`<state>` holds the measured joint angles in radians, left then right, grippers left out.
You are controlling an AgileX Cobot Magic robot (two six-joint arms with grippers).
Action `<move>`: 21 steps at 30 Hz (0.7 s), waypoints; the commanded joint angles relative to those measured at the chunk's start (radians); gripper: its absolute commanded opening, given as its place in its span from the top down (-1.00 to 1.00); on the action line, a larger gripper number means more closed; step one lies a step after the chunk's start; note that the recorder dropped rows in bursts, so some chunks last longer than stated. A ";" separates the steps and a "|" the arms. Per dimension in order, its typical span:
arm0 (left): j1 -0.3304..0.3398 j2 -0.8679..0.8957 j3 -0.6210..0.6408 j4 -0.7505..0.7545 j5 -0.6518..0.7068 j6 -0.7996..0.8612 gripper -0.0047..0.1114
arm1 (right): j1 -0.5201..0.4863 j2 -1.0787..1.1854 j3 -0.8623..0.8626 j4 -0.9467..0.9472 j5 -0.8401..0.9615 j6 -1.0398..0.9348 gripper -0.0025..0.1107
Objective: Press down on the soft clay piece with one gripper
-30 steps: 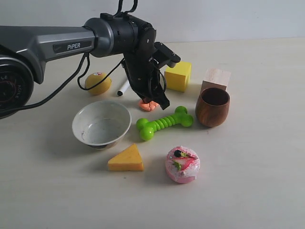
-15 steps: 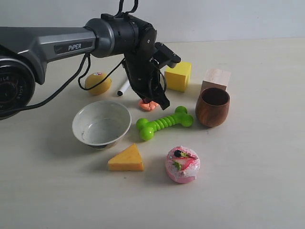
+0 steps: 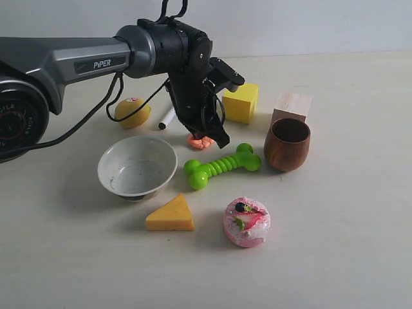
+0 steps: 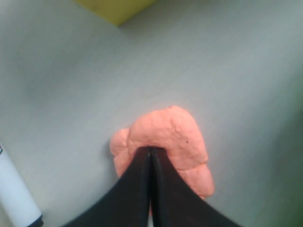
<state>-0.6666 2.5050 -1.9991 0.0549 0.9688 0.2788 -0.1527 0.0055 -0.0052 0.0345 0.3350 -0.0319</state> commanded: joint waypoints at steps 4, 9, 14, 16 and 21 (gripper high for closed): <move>-0.003 0.089 0.058 -0.055 0.029 -0.001 0.92 | 0.002 -0.006 0.005 0.003 -0.009 -0.001 0.96; -0.003 0.059 0.058 -0.055 0.029 -0.001 0.92 | 0.002 -0.006 0.005 0.003 -0.009 -0.001 0.96; -0.003 0.024 0.058 -0.055 0.027 -0.001 0.92 | 0.002 -0.006 0.005 0.003 -0.009 -0.001 0.96; -0.003 0.015 0.058 -0.055 0.027 -0.001 0.92 | 0.002 -0.006 0.005 0.003 -0.009 -0.001 0.96; -0.003 -0.003 0.058 -0.055 0.023 -0.001 0.92 | 0.002 -0.006 0.005 0.003 -0.009 -0.001 0.96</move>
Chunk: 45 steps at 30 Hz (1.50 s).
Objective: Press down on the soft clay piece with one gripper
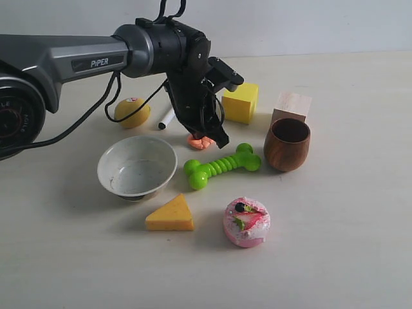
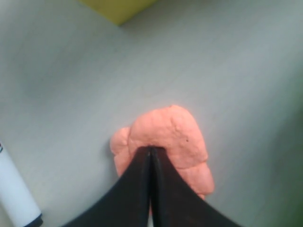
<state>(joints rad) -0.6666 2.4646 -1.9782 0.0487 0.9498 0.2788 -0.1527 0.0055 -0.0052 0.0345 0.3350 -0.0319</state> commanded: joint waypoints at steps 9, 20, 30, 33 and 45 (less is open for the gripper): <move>-0.003 -0.002 0.037 -0.033 0.026 -0.001 0.92 | 0.002 -0.006 0.005 0.003 -0.009 -0.001 0.96; -0.003 -0.051 0.037 -0.025 -0.016 -0.001 0.92 | 0.002 -0.006 0.005 0.003 -0.009 -0.001 0.96; -0.003 -0.088 0.037 0.024 -0.039 -0.001 0.92 | 0.002 -0.006 0.005 0.003 -0.007 -0.001 0.96; -0.003 -0.092 0.037 0.024 -0.044 -0.001 0.92 | 0.002 -0.006 0.005 0.003 -0.007 -0.001 0.96; -0.003 -0.108 0.037 0.024 -0.041 -0.085 0.92 | 0.002 -0.006 0.005 0.003 -0.007 -0.001 0.96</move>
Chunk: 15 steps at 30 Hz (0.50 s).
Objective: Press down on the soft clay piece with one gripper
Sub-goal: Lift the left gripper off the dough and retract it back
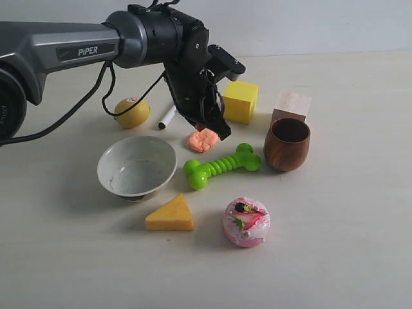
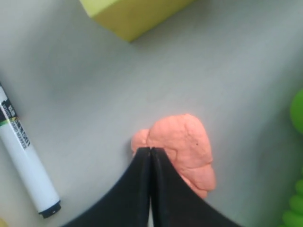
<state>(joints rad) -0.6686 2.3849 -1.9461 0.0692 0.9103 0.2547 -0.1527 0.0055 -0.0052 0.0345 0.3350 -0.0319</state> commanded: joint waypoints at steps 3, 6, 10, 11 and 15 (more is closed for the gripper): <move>-0.001 -0.049 0.005 0.003 0.012 -0.079 0.92 | 0.002 -0.006 0.005 0.003 -0.007 -0.001 0.96; -0.001 -0.112 0.023 0.003 0.013 -0.093 0.92 | 0.002 -0.006 0.005 0.003 -0.007 -0.001 0.96; -0.001 -0.240 0.177 0.000 -0.084 -0.112 0.92 | 0.002 -0.006 0.005 0.003 -0.007 -0.001 0.96; -0.001 -0.275 0.221 0.000 -0.112 -0.121 0.92 | 0.002 -0.006 0.005 0.003 -0.007 -0.001 0.96; 0.001 -0.418 0.367 0.000 -0.207 -0.128 0.92 | 0.002 -0.006 0.005 0.003 -0.007 -0.001 0.96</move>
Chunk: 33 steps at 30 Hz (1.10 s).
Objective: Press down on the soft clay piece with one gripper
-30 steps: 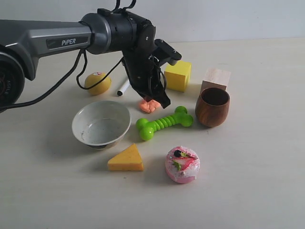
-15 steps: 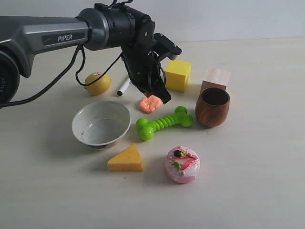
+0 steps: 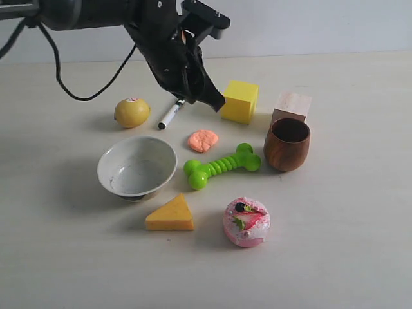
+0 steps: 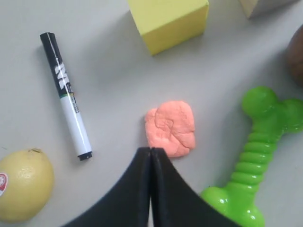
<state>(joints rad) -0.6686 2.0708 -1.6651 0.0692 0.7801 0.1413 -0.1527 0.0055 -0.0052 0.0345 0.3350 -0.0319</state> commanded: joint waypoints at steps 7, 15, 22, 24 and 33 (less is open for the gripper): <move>0.002 -0.337 0.281 0.000 -0.180 -0.061 0.92 | 0.002 -0.006 0.005 0.003 -0.007 -0.001 0.96; 0.008 -0.598 0.441 0.000 -0.261 -0.141 0.92 | 0.002 -0.006 0.005 0.003 -0.007 -0.001 0.96; 0.008 -0.802 0.532 0.000 -0.271 -0.171 0.92 | 0.002 -0.006 0.005 0.003 -0.007 -0.001 0.96; 0.008 -0.847 0.544 0.000 -0.267 -0.171 0.92 | 0.002 -0.006 0.005 0.003 -0.007 -0.001 0.96; 0.008 -0.975 0.548 0.000 -0.231 -0.171 0.92 | 0.002 -0.006 0.005 0.003 -0.007 -0.001 0.96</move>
<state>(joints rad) -0.6626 1.1236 -1.1230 0.0692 0.5476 -0.0187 -0.1527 0.0055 -0.0052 0.0345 0.3350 -0.0319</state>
